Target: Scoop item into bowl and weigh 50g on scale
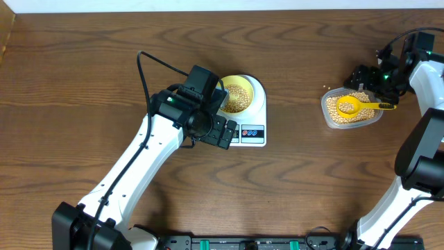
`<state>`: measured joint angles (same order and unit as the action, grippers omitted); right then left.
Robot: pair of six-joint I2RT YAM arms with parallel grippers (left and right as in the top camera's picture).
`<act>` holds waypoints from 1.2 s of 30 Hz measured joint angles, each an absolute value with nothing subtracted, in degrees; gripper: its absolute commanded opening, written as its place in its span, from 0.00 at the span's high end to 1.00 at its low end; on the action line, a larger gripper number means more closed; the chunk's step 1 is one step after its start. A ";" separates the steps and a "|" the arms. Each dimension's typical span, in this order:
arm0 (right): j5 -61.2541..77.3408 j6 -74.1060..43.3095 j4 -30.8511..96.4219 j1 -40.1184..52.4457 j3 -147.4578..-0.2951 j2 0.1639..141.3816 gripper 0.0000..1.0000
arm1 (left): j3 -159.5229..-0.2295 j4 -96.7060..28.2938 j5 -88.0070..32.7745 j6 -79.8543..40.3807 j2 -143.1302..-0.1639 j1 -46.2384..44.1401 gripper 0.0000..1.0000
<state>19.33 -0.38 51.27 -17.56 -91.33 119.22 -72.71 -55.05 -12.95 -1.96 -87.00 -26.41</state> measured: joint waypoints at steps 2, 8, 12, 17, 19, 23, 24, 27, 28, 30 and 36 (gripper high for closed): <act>19.33 -0.38 51.27 -17.56 -91.33 119.22 0.01 | -72.71 -55.05 -12.95 -1.96 -87.00 -26.41 0.02; 17.85 0.21 40.82 -17.52 -89.01 119.37 0.01 | -72.71 -55.05 -12.95 -1.96 -87.00 -26.41 0.02; 14.48 0.95 19.00 -17.56 -87.24 121.25 0.01 | -72.71 -55.02 -12.95 -1.96 -87.00 -26.41 0.02; 13.15 0.89 -1.50 -17.02 -87.42 121.34 0.01 | -72.71 -55.05 -12.93 -1.96 -87.02 -26.41 0.02; 13.06 0.89 -4.89 -16.82 -87.44 121.34 0.01 | -72.71 -55.05 -12.93 -1.96 -87.00 -26.41 0.02; 13.02 0.89 -10.70 -16.69 -87.42 121.36 0.01 | -72.71 -55.02 -12.93 -1.96 -87.00 -26.41 0.02; 13.02 0.89 -12.29 -16.69 -87.39 121.36 0.01 | -72.71 -55.02 -12.93 -1.96 -87.00 -26.41 0.02; 12.91 0.91 -21.15 -16.69 -87.22 121.45 0.01 | -72.66 -55.05 -12.93 -1.96 -87.00 -26.41 0.02; 12.93 0.86 -25.02 -16.69 -87.15 121.47 0.01 | -72.66 -55.02 -12.91 -1.96 -87.00 -26.41 0.02; 12.82 0.93 -34.87 -16.67 -87.18 121.47 0.01 | -72.64 -55.07 -12.99 -1.96 -87.00 -26.44 0.02; 12.82 0.91 -44.42 -16.32 -87.37 120.79 0.01 | -72.64 -55.02 -12.93 -1.96 -87.00 -26.41 0.02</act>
<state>12.82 0.91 -44.42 -16.32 -87.37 120.79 -72.64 -55.02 -12.93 -1.96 -87.00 -26.41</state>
